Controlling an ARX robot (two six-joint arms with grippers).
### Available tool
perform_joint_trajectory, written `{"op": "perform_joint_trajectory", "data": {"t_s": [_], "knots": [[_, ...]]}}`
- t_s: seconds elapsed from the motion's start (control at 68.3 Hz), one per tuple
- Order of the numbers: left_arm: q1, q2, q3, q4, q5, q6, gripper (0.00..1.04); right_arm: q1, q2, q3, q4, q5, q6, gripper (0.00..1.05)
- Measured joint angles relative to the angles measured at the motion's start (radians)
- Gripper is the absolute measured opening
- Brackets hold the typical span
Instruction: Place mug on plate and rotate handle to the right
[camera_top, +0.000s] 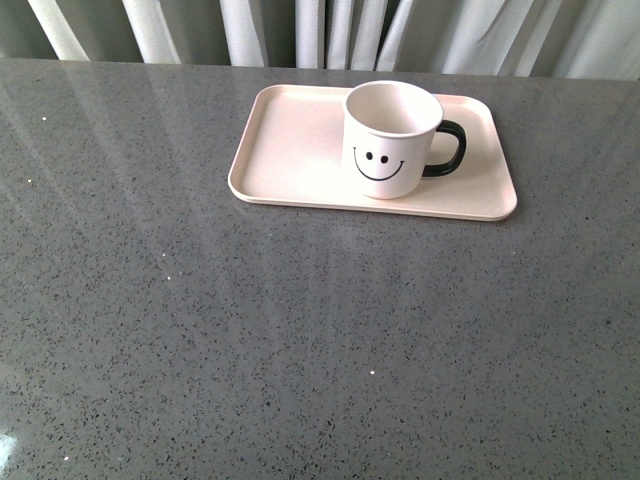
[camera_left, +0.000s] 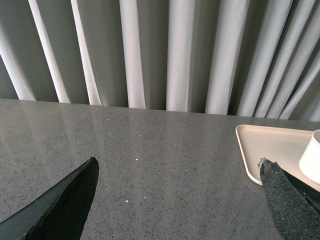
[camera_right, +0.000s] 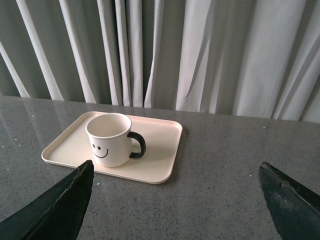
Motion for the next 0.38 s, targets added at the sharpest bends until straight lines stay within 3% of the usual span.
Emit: {"op": "perform_joint_trajectory", "data": {"t_s": [0.381], "knots": [[0.000, 0.000, 0.000, 0.000, 0.000, 0.000, 0.95, 0.000, 0.000, 0.000, 0.000, 0.000, 0.000, 0.96]]}}
